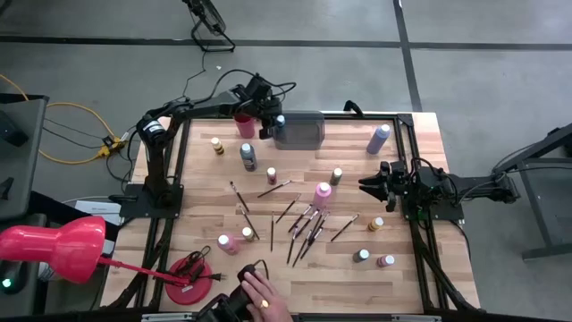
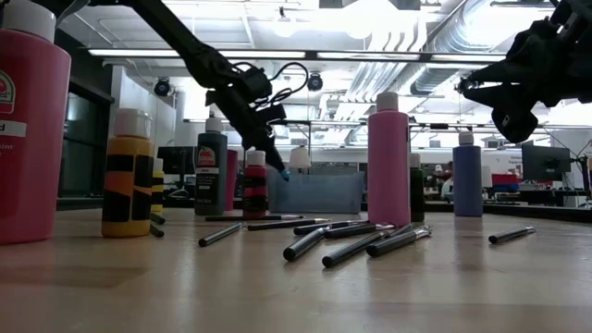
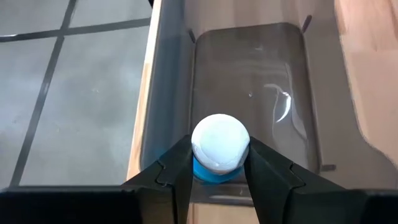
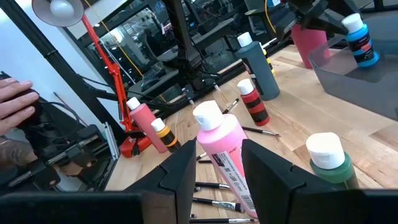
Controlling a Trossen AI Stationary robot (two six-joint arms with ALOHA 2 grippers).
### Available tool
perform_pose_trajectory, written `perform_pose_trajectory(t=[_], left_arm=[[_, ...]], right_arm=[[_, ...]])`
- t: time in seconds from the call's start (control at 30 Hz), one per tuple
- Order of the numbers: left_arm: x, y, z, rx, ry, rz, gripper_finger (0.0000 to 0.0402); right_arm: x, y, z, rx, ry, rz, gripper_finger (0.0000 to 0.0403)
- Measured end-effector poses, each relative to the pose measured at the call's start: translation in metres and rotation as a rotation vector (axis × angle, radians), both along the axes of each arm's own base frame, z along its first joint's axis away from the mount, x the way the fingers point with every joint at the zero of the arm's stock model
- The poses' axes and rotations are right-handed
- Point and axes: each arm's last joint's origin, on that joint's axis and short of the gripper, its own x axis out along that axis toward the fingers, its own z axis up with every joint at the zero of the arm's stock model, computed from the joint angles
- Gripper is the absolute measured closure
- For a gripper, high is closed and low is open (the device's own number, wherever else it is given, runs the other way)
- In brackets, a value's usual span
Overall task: Pick & Place Paint Supplies
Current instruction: Put the small blue paint bottle into the black bin
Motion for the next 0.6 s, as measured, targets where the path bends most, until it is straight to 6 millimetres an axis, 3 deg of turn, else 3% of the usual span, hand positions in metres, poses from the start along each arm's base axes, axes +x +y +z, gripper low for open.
perform_pose_trajectory(t=[0.6], left_arm=[[-0.0015, -0.0001, -0.0013, 0.012, 0.028, 0.001, 0.0247]], right_arm=[[0.0000, 0.0000, -0.0001, 0.000, 0.000, 0.000, 0.0279]])
